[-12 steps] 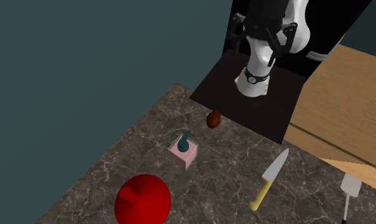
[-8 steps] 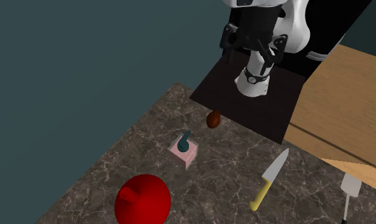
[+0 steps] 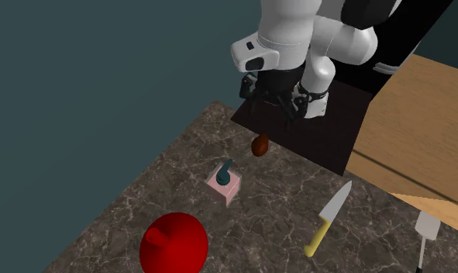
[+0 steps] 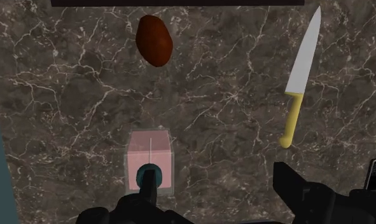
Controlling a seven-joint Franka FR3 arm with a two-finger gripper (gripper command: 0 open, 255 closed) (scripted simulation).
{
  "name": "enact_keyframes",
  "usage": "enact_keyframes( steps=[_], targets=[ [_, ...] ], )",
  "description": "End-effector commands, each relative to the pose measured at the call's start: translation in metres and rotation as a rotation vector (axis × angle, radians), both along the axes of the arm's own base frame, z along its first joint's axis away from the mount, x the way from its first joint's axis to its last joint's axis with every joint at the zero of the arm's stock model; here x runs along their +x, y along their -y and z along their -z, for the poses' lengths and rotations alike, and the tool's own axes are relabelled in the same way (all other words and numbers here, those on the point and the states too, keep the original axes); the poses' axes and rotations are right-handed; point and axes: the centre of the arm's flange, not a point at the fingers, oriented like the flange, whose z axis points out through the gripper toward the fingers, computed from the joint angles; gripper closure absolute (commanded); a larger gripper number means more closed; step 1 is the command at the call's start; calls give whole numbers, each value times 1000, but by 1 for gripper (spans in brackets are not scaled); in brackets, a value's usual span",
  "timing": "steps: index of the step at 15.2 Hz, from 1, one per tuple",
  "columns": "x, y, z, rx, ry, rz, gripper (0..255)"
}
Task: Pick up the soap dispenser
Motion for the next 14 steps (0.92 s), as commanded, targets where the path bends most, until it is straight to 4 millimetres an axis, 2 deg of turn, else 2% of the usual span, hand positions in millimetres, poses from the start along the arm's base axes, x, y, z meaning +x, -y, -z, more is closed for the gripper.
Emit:
enact_keyframes(
  steps=[1,13,14],
  targets=[
    [17,8,18,-4,-7,6,0],
    [116,53,137,-29,-59,40,0],
    [119,54,140,-29,-60,41,0]
  ],
)
